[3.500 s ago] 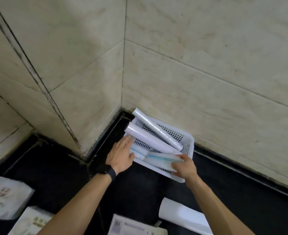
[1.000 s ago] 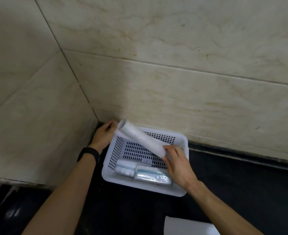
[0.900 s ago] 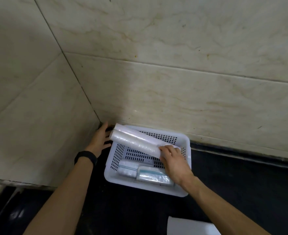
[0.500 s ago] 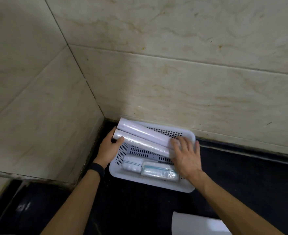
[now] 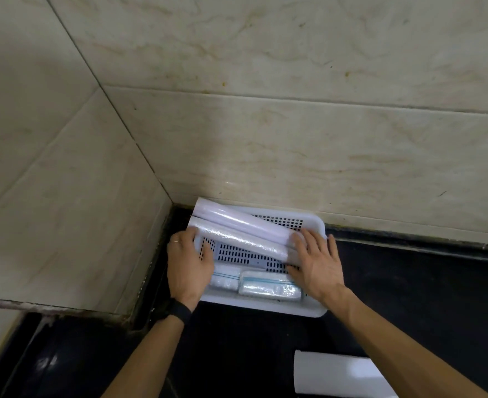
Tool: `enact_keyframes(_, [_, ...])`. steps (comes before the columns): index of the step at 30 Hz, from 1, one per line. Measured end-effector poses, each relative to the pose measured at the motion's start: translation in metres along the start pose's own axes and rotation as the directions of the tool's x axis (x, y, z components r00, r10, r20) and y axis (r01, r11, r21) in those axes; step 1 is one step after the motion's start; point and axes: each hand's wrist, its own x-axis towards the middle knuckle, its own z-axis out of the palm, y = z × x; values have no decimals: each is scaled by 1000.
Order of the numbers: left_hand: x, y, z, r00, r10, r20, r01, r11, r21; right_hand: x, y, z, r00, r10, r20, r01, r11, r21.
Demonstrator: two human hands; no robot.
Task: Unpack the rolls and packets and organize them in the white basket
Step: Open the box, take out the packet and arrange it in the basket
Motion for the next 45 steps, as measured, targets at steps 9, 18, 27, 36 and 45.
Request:
enact_keyframes(9, [5, 9, 35, 655, 39, 754, -425, 845, 325, -20, -24, 4, 982, -118, 150, 104, 990, 95])
enact_keyframes(18, [9, 18, 46, 652, -110, 750, -517, 659, 547, -5, -29, 8, 931, -73, 357, 117, 988, -103])
enact_keyframes(27, [26, 27, -25, 653, -60, 755, -493, 723, 484, -2, -30, 12, 930, -78, 360, 101, 994, -46])
enact_keyframes(36, [43, 13, -101, 713, -95, 695, -147, 949, 280, 19, -74, 10, 930, -124, 345, 76, 986, 148])
enact_keyframes(45, [26, 18, -77, 707, -135, 694, -56, 968, 246, 16, -90, 12, 934, -133, 333, 60, 973, 221])
